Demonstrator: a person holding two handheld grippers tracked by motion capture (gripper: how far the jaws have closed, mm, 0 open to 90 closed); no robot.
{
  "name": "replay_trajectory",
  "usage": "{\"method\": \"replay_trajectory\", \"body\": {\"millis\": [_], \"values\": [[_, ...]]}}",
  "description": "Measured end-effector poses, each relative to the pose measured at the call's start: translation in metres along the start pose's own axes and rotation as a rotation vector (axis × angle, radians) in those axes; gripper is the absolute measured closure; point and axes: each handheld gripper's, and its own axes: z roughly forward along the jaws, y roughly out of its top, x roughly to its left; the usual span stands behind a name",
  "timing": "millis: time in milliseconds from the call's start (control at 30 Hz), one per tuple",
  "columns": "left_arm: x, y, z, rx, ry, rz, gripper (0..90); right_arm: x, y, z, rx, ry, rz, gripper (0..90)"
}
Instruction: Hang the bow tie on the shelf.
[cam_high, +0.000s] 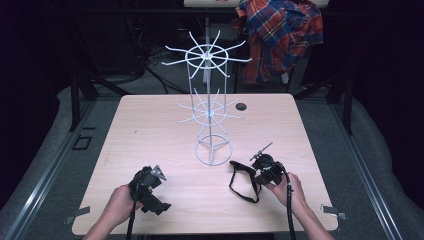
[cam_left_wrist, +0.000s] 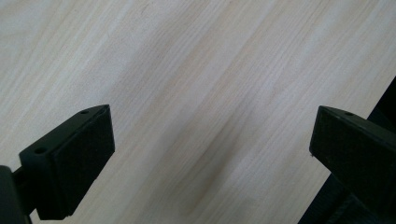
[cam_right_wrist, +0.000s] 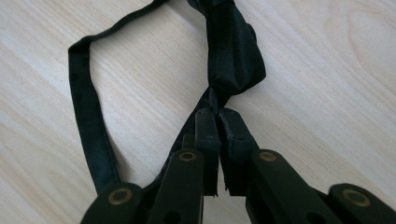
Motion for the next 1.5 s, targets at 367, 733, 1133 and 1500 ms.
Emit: {"method": "replay_trajectory", "body": {"millis": [367, 733, 1133, 1500], "values": [[0.001, 0.0, 0.0, 0.0, -0.004, 0.001, 0.2, -0.009, -0.004, -0.003, -0.044, 0.046, 0.05, 89.1], [0.0, 0.0, 0.0, -0.002, -0.002, 0.0, 0.2, -0.004, -0.008, -0.006, 0.028, 0.061, 0.022, 87.2], [0.0, 0.0, 0.001, 0.002, -0.001, 0.002, 0.2, 0.007, 0.001, -0.02, -0.088, -0.065, -0.102, 46.6], [0.0, -0.001, 0.0, 0.001, -0.003, 0.002, 0.2, 0.012, 0.029, 0.003, -0.035, -0.106, -0.158, 54.0]]}}
